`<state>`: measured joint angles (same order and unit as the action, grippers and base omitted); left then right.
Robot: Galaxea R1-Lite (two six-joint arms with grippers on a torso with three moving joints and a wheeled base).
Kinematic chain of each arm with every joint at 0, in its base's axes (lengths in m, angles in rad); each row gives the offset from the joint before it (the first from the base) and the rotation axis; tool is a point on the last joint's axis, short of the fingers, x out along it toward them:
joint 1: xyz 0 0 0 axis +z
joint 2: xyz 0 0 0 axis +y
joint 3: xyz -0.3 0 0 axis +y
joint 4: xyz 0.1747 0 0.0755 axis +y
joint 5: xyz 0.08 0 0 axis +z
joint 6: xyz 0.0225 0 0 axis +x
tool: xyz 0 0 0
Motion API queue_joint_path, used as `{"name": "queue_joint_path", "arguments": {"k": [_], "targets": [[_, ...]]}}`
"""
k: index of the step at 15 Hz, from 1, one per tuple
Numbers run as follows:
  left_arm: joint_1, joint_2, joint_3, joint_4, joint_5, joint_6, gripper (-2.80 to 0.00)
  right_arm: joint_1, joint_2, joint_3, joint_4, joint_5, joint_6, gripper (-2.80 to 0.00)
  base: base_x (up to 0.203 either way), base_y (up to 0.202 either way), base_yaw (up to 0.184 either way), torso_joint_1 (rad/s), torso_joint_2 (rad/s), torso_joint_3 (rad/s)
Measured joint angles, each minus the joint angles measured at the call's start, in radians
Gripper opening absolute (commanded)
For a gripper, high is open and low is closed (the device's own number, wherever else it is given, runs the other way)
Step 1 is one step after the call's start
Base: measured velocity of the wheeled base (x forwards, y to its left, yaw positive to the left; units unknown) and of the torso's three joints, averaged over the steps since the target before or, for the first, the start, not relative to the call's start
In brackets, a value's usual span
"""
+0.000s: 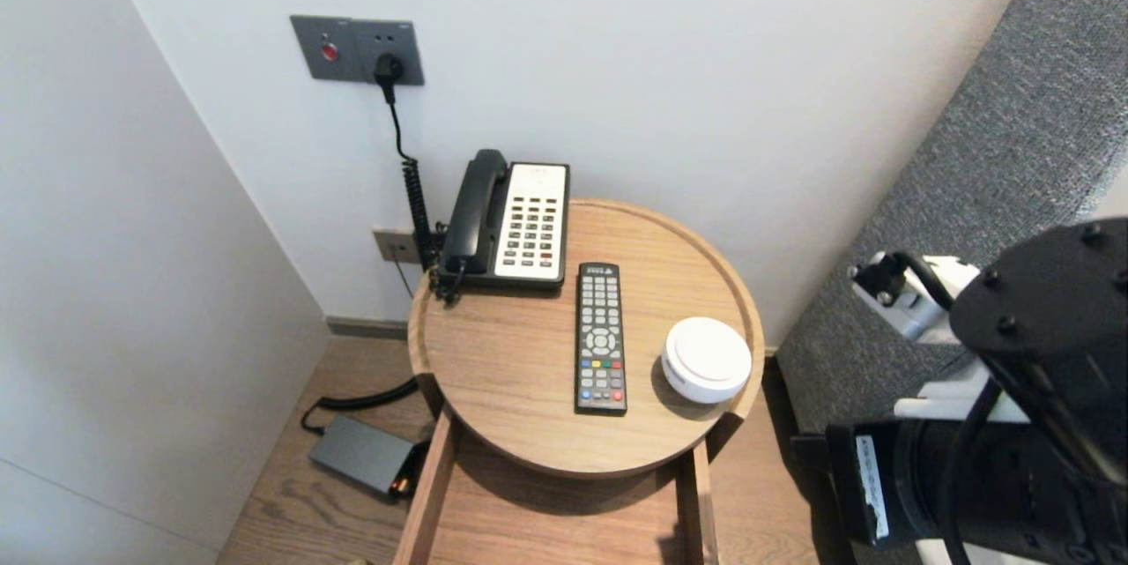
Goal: Close the nightstand drawer
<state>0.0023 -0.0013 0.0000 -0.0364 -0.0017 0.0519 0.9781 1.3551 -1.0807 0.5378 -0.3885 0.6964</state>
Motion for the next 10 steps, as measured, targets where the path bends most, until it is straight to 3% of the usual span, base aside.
{"name": "queue_joint_path", "arguments": {"k": [5,10], "targets": [[0.000,0.000,0.000,0.000,0.000,0.000,-2.80,0.071,-0.078,0.218,-0.106,0.008,0.007,-2.80,0.000,0.000,0.000,0.000,0.00,0.000],[0.001,0.000,0.000,0.000,0.000,0.000,-2.80,0.106,-0.115,0.288,-0.140,0.024,0.029,-2.80,0.000,0.000,0.000,0.000,0.00,0.000]]}}
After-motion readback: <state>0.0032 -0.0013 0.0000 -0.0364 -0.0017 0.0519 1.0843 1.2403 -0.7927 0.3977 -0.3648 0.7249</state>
